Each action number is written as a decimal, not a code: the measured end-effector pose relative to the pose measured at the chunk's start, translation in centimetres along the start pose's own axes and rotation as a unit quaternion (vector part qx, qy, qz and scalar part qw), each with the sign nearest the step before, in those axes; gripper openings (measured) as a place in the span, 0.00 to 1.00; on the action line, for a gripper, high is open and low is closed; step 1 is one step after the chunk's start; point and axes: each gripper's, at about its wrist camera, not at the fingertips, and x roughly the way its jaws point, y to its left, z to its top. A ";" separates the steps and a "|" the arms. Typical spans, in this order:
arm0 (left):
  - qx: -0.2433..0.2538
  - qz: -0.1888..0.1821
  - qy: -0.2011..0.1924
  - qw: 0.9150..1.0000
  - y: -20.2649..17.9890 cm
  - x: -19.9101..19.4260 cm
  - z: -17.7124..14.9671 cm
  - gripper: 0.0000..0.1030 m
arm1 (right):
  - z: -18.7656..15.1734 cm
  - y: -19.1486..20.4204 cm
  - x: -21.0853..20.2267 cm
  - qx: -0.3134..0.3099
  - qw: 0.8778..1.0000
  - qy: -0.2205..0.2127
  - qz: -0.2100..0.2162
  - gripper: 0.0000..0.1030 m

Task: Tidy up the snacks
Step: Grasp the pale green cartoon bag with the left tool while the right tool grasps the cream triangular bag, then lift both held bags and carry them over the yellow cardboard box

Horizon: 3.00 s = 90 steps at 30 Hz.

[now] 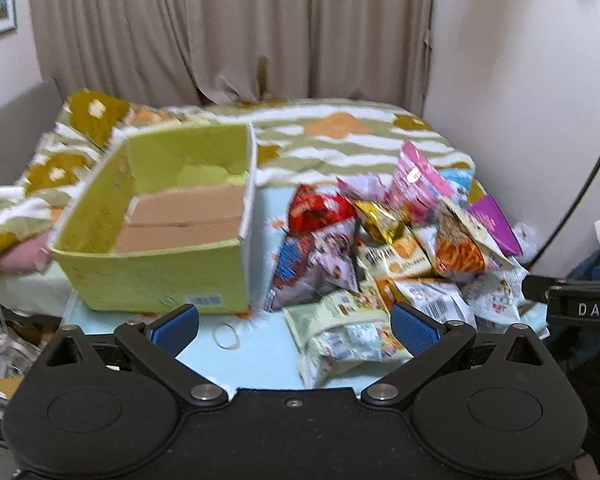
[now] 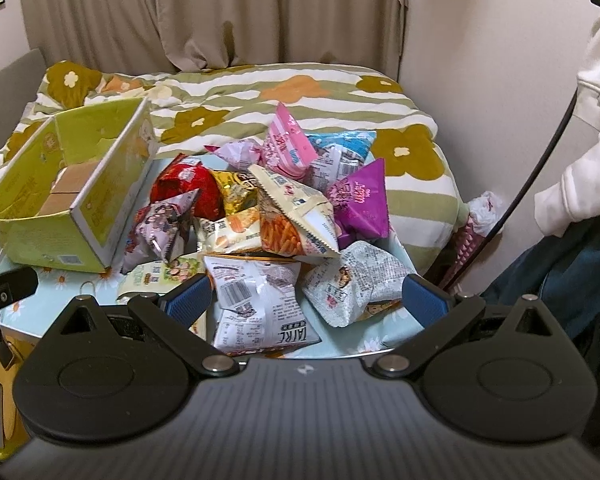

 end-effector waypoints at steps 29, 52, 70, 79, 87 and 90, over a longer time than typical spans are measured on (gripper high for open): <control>-0.047 0.032 0.167 0.984 -5.8 16.9 -0.9 1.00 | 3.4 -0.8 13.9 -0.138 0.988 0.009 0.064 1.00; -0.047 0.068 0.172 0.982 -5.6 17.3 -1.5 0.77 | 4.4 0.0 18.8 -0.193 0.974 0.036 0.111 0.83; -0.047 0.072 0.093 0.992 -6.4 9.8 1.8 0.76 | 7.0 -1.3 14.3 -0.156 0.977 -0.006 0.145 0.65; -0.069 0.116 0.009 0.991 -2.3 4.3 5.7 0.76 | 10.8 1.4 10.7 -0.159 0.966 -0.059 0.195 0.65; -0.064 0.140 -0.049 0.987 4.8 2.9 10.1 0.76 | 14.5 7.9 8.1 -0.151 0.958 -0.093 0.228 0.66; -0.058 0.140 -0.055 0.987 8.3 3.8 12.2 0.76 | 15.8 11.2 8.2 -0.147 0.958 -0.100 0.227 0.66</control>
